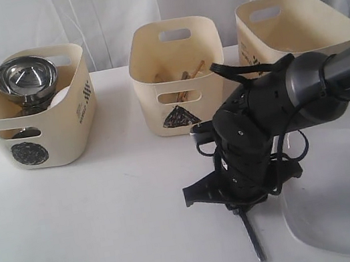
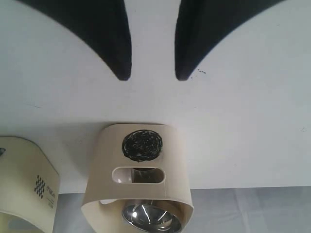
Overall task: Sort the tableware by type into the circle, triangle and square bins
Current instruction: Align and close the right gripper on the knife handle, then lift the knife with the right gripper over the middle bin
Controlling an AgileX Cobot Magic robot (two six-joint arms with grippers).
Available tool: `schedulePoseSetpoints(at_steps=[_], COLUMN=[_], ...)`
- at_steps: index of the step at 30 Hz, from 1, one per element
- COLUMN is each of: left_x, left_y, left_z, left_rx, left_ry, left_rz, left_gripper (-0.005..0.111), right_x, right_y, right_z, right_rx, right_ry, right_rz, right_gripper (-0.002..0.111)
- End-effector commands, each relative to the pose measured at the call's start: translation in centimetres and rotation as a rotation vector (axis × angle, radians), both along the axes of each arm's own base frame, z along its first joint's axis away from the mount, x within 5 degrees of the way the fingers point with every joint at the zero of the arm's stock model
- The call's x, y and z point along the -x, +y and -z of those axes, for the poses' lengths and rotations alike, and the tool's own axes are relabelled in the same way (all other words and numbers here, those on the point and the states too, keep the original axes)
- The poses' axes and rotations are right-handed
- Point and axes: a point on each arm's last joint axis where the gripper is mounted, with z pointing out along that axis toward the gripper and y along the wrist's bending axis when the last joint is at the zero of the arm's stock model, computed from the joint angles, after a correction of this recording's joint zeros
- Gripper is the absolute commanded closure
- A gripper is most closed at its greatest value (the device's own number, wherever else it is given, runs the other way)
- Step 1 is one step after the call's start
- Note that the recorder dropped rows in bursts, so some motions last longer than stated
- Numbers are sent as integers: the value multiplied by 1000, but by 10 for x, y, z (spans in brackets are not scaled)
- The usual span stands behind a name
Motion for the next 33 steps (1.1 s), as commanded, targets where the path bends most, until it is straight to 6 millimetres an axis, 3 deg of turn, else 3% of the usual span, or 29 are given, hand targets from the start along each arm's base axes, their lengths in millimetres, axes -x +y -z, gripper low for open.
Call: schedulePoseSetpoints(at_steps=[1, 6, 16, 23, 28, 33], left_x=[0, 0, 0, 0, 0, 0], left_y=[0, 0, 0, 0, 0, 0], left_z=[2, 2, 2, 2, 2, 2], left_rx=[6, 6, 6, 6, 6, 6], left_ry=[4, 4, 4, 4, 4, 4], left_rz=[4, 4, 4, 4, 4, 4], left_gripper=[70, 70, 70, 70, 70, 70], right_x=[1, 3, 7, 22, 31, 17], right_y=[-3, 0, 9, 26, 37, 27], right_z=[7, 1, -41, -64, -95, -128], right_rx=[32, 5, -96, -141, -212, -149], right_ry=[27, 22, -132, -191, -343, -560], right_rz=[-29, -68, -89, -179, -289, -385], right_gripper=[108, 108, 108, 108, 108, 108])
